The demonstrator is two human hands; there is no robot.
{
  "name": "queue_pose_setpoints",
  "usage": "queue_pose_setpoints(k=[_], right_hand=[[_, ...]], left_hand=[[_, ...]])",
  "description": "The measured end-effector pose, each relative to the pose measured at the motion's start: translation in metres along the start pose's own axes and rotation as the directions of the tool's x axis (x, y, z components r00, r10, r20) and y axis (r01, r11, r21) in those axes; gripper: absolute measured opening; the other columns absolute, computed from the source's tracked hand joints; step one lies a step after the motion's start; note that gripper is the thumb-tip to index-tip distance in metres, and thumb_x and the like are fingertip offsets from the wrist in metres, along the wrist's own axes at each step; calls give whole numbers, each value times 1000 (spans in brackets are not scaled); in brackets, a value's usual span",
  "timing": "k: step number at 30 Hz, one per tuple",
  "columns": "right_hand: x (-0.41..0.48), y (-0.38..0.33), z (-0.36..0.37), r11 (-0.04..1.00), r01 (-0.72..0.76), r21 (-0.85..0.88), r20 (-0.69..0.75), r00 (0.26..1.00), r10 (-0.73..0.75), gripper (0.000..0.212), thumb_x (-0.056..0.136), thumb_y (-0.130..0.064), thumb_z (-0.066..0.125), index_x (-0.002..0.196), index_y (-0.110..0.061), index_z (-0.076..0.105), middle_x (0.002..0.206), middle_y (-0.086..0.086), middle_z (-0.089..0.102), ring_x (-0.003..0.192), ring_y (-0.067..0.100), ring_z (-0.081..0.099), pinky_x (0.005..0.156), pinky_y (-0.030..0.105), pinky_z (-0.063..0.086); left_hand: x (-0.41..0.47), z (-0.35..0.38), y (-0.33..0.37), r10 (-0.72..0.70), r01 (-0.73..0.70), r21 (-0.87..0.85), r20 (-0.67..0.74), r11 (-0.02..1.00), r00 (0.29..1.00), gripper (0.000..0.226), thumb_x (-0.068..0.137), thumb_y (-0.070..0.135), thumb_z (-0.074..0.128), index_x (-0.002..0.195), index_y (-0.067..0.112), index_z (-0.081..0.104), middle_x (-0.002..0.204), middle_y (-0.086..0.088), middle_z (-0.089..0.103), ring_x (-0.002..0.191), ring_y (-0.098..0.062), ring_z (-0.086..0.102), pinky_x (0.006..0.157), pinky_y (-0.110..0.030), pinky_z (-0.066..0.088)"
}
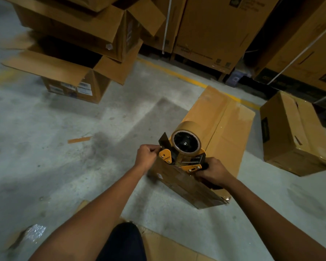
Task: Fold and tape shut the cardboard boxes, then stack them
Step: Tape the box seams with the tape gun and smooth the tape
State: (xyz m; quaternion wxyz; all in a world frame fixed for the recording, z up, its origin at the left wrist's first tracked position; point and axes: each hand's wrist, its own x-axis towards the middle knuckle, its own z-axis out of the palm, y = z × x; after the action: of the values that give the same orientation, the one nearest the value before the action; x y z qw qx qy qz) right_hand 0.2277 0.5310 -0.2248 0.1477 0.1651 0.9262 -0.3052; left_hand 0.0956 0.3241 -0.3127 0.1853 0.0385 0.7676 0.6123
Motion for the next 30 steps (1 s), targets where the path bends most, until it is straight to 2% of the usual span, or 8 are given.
queue_pose_setpoints(k=[6, 9, 13, 15, 17, 21, 25, 30], right_hand=[[5, 1, 4, 999, 27, 32, 2, 1000, -27, 12, 87, -25, 74, 85, -14, 71, 71, 2, 74, 64, 14, 70, 73, 41, 60], [1, -1, 6, 996, 94, 3, -27, 995, -94, 17, 89, -33, 72, 82, -18, 70, 67, 1, 70, 58, 12, 66, 65, 40, 58], [-7, 1, 7, 993, 107, -51, -58, 992, -110, 21, 89, -36, 72, 71, -30, 63, 67, -3, 67, 65, 13, 64, 66, 36, 53], [-17, 17, 5, 995, 74, -72, -82, 993, -80, 23, 89, -35, 73, 69, -32, 61, 67, -5, 66, 64, 10, 64, 66, 37, 54], [-28, 32, 1, 995, 41, -91, -87, 995, -49, 25, 88, -36, 74, 68, -32, 60, 65, -8, 65, 62, 7, 63, 65, 38, 56], [-32, 42, -2, 991, -1, -134, -95, 995, -11, 29, 83, -37, 77, 61, -33, 59, 59, -6, 66, 58, 9, 64, 64, 41, 57], [-32, 40, -4, 988, -55, -147, -87, 995, 43, 24, 77, -41, 77, 63, -29, 61, 62, -5, 69, 63, 12, 67, 67, 42, 58], [-31, 37, 3, 969, -86, -230, -115, 991, 61, 27, 82, -46, 73, 72, -27, 57, 72, 2, 67, 69, 22, 65, 63, 38, 56]], left_hand=[[-2, 5, -5, -47, 47, 2, 24, 999, 999, 22, 93, 23, 70, 112, 14, 76, 111, -4, 75, 106, -16, 67, 94, -33, 54], [-5, 5, -5, -6, 5, 64, 26, 998, 1000, 13, 94, 18, 68, 89, 13, 79, 85, 0, 76, 80, -10, 67, 70, -22, 49], [-3, -2, -1, 44, -50, 160, 40, 986, 998, 35, 90, 5, 66, 56, 12, 62, 52, 1, 61, 53, 5, 45, 58, -24, 34], [-1, -5, 1, 42, -50, 127, 61, 991, 997, 19, 91, 18, 70, 81, 5, 79, 79, 6, 73, 71, 8, 59, 64, -21, 46], [-3, -4, 5, 33, -39, 98, 63, 994, 997, 23, 91, 31, 71, 103, 13, 79, 101, 0, 75, 97, -9, 69, 85, -32, 57], [-10, -1, 16, 116, -129, 290, 62, 948, 991, 28, 95, 24, 67, 119, 11, 73, 115, -10, 72, 108, -25, 68, 90, -32, 53], [-16, 6, 31, 351, -454, 563, 288, 691, 891, 43, 90, 0, 61, 131, 9, 60, 131, -14, 62, 120, -32, 60, 95, -39, 49], [-20, 6, 11, 389, -605, 498, 474, 622, 790, 69, 93, 4, 58, 155, 10, 28, 156, -14, 38, 137, -34, 44, 114, -46, 38]])
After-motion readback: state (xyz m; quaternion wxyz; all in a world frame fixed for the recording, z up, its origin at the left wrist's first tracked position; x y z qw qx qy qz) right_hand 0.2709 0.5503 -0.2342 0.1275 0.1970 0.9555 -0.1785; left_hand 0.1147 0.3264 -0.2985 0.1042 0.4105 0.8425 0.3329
